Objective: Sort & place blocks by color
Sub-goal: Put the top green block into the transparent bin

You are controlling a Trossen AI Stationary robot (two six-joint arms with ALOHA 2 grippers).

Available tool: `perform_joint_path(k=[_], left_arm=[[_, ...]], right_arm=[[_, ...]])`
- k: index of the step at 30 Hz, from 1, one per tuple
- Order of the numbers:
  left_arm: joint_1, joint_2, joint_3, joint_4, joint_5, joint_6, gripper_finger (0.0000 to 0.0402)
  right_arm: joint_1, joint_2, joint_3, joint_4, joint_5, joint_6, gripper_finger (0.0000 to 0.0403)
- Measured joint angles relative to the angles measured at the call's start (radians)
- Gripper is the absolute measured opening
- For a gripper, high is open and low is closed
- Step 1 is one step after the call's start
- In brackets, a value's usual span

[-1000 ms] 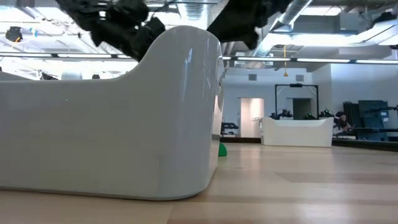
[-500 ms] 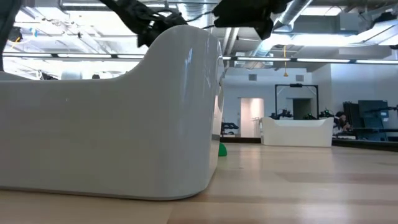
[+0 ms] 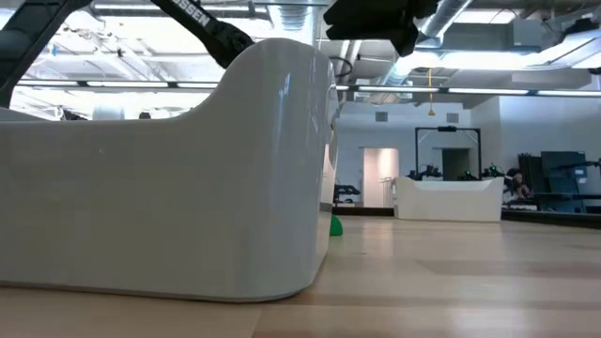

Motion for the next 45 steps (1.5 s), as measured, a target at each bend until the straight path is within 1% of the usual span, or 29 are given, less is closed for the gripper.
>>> perform_joint_path(k=[3,6,11,13,15,17,20,23,26,29,32,35,37,39,41,45], left_arm=[[0.002,0.0,0.0,-0.021,-0.014,0.0,0.022],[0.001,0.0,0.0,-0.083,-0.015,0.004,0.0228],[0.0,0.0,0.0,-0.149,-0.018,0.035,0.0263],[0.0,0.0,0.0,-0.129,-0.022,0.03,0.0278],[-0.004,0.0,0.0,-0.115,-0.019,0.025,0.029],[-0.008,0.0,0.0,-0.096,-0.026,0.035,0.0299],[-0.011,0.0,0.0,-0.057,-0.039,0.068,0.0307],[0.005,0.0,0.007,-0.035,0.029,0.108,0.0312],[0.039,-0.001,0.024,0.007,0.094,0.105,0.0314],[0.069,0.005,0.024,0.066,0.1,0.064,0.0314],[0.096,0.01,0.025,0.083,0.111,0.041,0.0314],[0.119,0.028,0.041,0.038,0.107,0.016,0.0314],[0.121,0.051,0.053,0.045,0.087,0.016,0.0314],[0.119,0.072,0.053,0.01,0.088,0.014,0.0314],[0.106,0.101,0.054,0.015,0.085,0.018,0.0314],[0.068,0.16,0.053,0.009,0.036,0.024,0.0314]], right_arm=[[-0.021,0.0,0.0,-0.001,0.0,-0.022,0.0131],[-0.042,0.0,0.0,0.002,-0.001,-0.039,0.0131],[-0.056,-0.01,0.0,-0.021,-0.014,-0.067,0.0131],[-0.043,-0.044,0.0,-0.058,-0.045,-0.075,0.0131],[-0.014,-0.095,0.0,-0.083,-0.047,-0.072,0.0131],[0.023,-0.144,0.0,-0.083,-0.008,-0.087,0.0131],[0.087,-0.188,0.001,-0.062,0.122,-0.146,0.0131],[0.142,-0.203,0.001,-0.055,0.24,-0.186,0.0131],[0.178,-0.205,0.001,-0.061,0.309,-0.205,0.0131],[0.194,-0.205,0.001,-0.065,0.321,-0.226,0.0131],[0.191,-0.205,0.001,-0.066,0.327,-0.233,0.0131],[0.18,-0.205,0.001,-0.067,0.339,-0.236,0.0131],[0.17,-0.205,0.001,-0.068,0.34,-0.236,0.0131],[0.161,-0.205,0.001,-0.075,0.34,-0.235,0.0131],[0.159,-0.205,0.001,-0.083,0.34,-0.221,0.0131],[0.155,-0.205,0.001,-0.091,0.34,-0.209,0.0131]])
